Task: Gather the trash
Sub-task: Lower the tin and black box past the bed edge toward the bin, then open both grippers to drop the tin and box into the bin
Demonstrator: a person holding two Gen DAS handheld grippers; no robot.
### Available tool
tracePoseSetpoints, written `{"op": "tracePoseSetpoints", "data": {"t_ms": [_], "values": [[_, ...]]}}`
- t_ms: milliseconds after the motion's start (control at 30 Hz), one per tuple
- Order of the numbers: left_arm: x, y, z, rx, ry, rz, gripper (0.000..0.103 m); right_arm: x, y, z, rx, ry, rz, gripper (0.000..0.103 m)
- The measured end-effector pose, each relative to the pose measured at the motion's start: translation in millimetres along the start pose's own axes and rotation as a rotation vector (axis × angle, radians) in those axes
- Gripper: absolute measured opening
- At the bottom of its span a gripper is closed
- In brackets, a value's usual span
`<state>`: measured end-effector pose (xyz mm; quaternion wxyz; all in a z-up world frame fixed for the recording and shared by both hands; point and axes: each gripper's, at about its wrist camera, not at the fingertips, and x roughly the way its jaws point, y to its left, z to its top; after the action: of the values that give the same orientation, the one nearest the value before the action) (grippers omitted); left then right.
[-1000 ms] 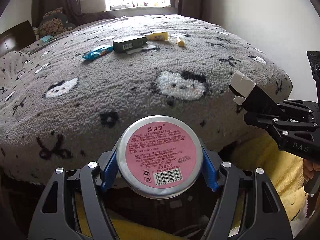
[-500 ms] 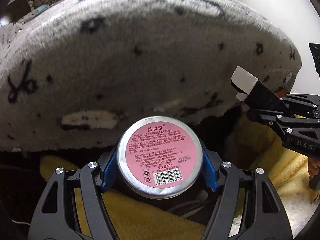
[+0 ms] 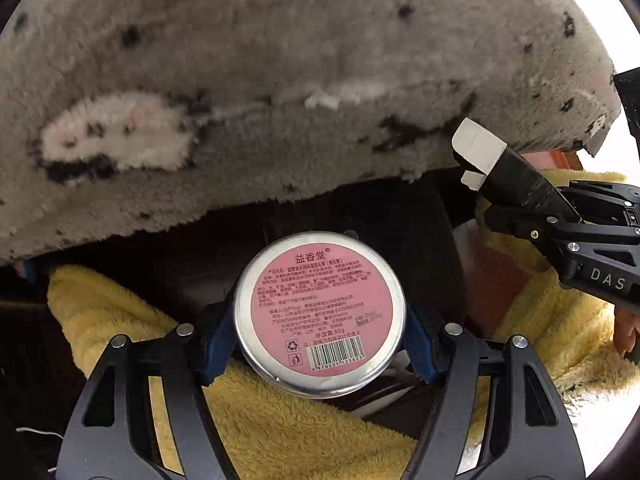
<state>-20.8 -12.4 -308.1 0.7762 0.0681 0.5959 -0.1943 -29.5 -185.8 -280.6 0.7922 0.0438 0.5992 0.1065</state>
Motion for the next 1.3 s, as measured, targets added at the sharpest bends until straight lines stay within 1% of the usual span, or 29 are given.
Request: {"op": "tracePoseSetpoints", "data": {"t_ms": [233, 400, 533, 633, 700, 867, 900, 933, 1033, 1200, 1300], "values": [[18.8, 3.3, -4.7, -0.005, 0.058, -0.038, 0.067, 14.4, -1.0, 1.6, 0.029, 0.029, 0.010, 0.027], [24.3, 5.4, -5.8, -0.001, 0.072, -0.038, 0.067, 19.1, 1.6, 4.1, 0.013, 0.033, 0.014, 0.029], [28.6, 1.8, 0.9, 0.005, 0.085, -0.029, 0.067, 21.0, 4.1, 4.9, 0.000, 0.041, 0.019, 0.031], [31.7, -6.5, 6.2, 0.005, 0.090, -0.021, 0.067, 20.5, 5.3, 6.2, 0.000, 0.042, 0.017, 0.036], [33.0, -8.6, 6.0, 0.000, 0.094, -0.018, 0.067, 19.2, 6.2, 5.9, 0.000, 0.041, 0.016, 0.044], [29.0, -8.1, 6.3, -0.012, 0.089, -0.010, 0.068, 14.0, 2.7, 5.9, 0.015, 0.025, 0.012, 0.050], [27.0, -8.2, 6.5, -0.013, 0.083, -0.007, 0.071, 13.0, 0.9, 5.6, 0.020, 0.022, 0.011, 0.054], [23.2, -7.1, 5.8, -0.013, 0.078, -0.005, 0.075, 11.3, -0.2, 5.3, 0.026, 0.016, 0.009, 0.055], [14.4, -6.6, 6.1, -0.012, 0.063, 0.004, 0.080, 7.5, -2.4, 5.2, 0.035, 0.003, 0.007, 0.058], [5.3, -7.1, 6.3, -0.007, 0.041, 0.016, 0.087, -2.6, -4.6, 4.1, 0.043, -0.029, -0.008, 0.069], [-2.8, -8.5, 7.6, -0.002, 0.023, 0.026, 0.088, -8.5, -4.3, 3.9, 0.046, -0.046, -0.018, 0.074]]}}
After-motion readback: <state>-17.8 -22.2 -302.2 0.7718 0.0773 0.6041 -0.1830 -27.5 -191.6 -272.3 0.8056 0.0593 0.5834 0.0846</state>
